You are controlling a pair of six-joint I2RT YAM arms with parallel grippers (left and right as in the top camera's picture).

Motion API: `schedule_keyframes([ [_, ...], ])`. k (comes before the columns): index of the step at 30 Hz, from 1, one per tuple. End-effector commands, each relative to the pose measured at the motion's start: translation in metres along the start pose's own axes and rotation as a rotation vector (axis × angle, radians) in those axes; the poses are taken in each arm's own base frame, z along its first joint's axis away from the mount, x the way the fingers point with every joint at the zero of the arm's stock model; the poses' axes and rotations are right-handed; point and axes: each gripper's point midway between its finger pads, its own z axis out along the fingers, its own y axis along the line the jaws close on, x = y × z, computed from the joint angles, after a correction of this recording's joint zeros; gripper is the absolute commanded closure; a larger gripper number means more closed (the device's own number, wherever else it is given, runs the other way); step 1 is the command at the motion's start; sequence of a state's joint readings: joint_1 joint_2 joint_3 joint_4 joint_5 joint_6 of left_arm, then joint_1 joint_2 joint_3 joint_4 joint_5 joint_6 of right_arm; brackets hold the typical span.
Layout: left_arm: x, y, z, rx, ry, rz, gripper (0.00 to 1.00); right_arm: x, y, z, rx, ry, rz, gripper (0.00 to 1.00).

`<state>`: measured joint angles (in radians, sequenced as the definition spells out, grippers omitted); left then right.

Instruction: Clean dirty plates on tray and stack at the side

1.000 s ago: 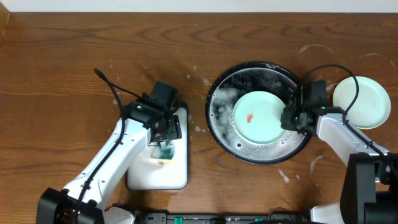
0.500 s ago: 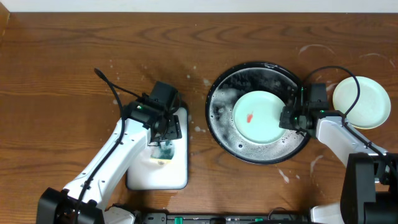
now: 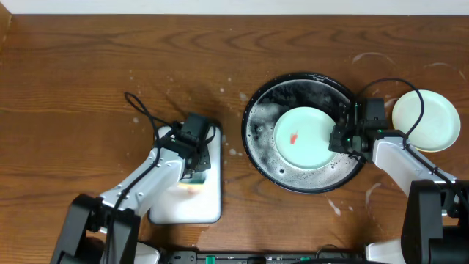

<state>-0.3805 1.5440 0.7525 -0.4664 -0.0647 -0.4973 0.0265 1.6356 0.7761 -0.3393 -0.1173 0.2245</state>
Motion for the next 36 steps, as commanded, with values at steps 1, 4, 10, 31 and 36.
schedule_keyframes([
  [1,0.016,0.01,0.026,-0.047,0.063,0.05,0.92,0.027,0.005,0.013,-0.032,0.093,-0.006,0.99],
  [4,0.013,0.008,0.03,-0.043,0.058,0.077,0.92,0.027,0.005,0.013,-0.033,0.094,-0.006,0.99],
  [10,-0.008,-0.002,0.001,-0.015,0.01,0.074,0.83,0.027,0.005,0.013,-0.032,0.097,-0.005,0.99],
  [31,0.044,0.003,0.015,0.016,0.201,0.028,0.89,0.028,0.005,0.013,-0.032,0.097,-0.005,0.99],
  [36,0.035,0.017,0.016,-0.066,0.157,0.035,0.92,0.028,0.005,0.013,-0.032,0.097,-0.005,0.99],
])
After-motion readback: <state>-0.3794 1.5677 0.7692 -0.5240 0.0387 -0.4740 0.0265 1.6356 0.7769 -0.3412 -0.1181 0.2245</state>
